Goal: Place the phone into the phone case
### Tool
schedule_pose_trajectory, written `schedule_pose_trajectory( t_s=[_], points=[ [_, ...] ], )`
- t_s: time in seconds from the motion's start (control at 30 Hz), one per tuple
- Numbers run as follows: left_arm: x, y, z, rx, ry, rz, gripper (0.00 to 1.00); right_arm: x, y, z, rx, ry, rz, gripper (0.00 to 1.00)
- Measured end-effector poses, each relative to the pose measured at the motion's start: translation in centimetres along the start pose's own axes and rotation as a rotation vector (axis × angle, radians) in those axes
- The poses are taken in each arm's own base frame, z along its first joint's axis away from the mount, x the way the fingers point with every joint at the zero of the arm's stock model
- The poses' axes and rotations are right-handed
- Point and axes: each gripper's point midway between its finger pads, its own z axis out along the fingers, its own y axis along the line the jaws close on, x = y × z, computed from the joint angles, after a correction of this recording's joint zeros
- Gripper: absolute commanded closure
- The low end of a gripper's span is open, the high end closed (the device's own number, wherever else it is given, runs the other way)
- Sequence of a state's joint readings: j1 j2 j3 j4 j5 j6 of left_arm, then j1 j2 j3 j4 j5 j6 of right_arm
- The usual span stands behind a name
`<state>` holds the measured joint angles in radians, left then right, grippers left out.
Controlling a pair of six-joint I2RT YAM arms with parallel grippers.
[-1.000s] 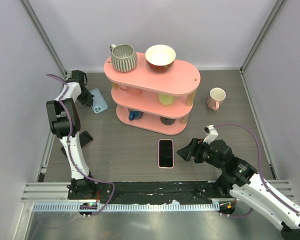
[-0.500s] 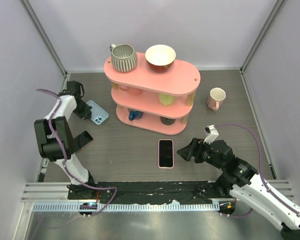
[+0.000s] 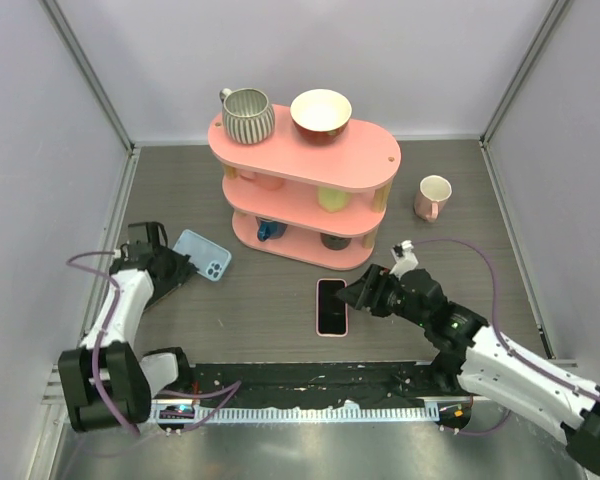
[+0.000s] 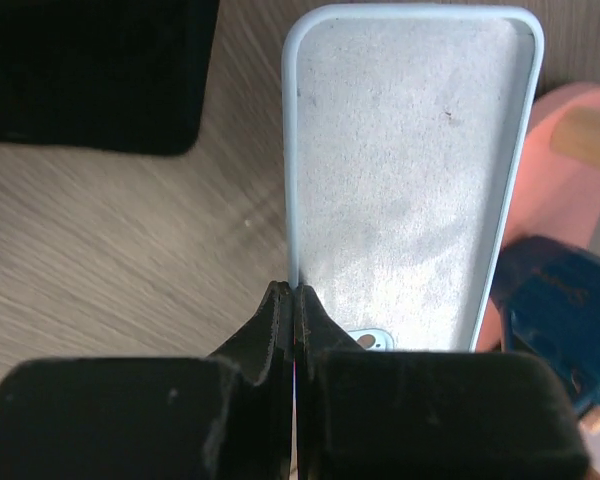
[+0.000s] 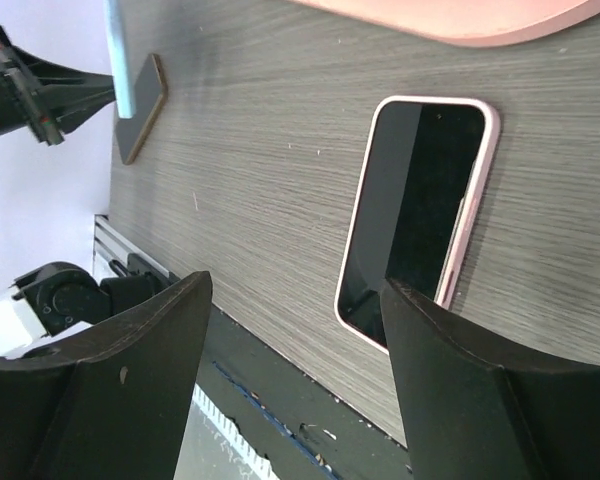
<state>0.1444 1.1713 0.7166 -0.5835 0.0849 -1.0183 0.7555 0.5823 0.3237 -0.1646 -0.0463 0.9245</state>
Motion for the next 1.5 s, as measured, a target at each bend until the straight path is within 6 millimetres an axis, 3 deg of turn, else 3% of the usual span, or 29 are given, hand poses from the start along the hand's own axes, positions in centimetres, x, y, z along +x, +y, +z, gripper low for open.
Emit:
schedule_pose_trajectory(
  t_s=[0.17, 0.4, 0.5, 0.7, 0.87, 1.07, 1.37, 1.5],
  points=[
    [2.9, -0.5, -1.9, 0.160, 0.045, -0.062, 1.00, 1.0, 1.7, 2.4, 0.017, 0.036, -0.022, 0.27],
    [4.9, -1.4, -5.1, 0.327, 0.048, -0.079, 1.00, 3.1, 10.6, 7.2, -0.093, 0.064, -0.121, 0.28],
    [5.4, -0.9, -5.8, 0.369, 0.038, -0.101, 1.00, 3.3, 12.6, 9.9, -0.124, 0.055, -0.135, 0.30],
    [6.8, 0.5, -5.9, 0.359, 0.073, -0.116, 1.00, 4.0, 14.1, 14.1, -0.132, 0.064, -0.171, 0.30],
    [7.4, 1.0, -5.8, 0.345, 0.101, -0.111, 1.00, 4.0, 16.3, 16.0, -0.167, 0.065, -0.192, 0.30],
    [7.6, 1.0, -6.1, 0.334, 0.115, -0.107, 1.00, 4.6, 17.3, 18.2, -0.163, 0.088, -0.207, 0.31],
    [7.0, 0.0, -7.3, 0.344, 0.102, -0.058, 1.00, 4.8, 17.5, 19.6, -0.125, 0.101, -0.232, 0.30],
    [6.5, 0.4, -7.5, 0.299, 0.086, -0.018, 1.00, 4.5, 16.4, 19.7, -0.065, 0.099, -0.278, 0.28]
  ],
)
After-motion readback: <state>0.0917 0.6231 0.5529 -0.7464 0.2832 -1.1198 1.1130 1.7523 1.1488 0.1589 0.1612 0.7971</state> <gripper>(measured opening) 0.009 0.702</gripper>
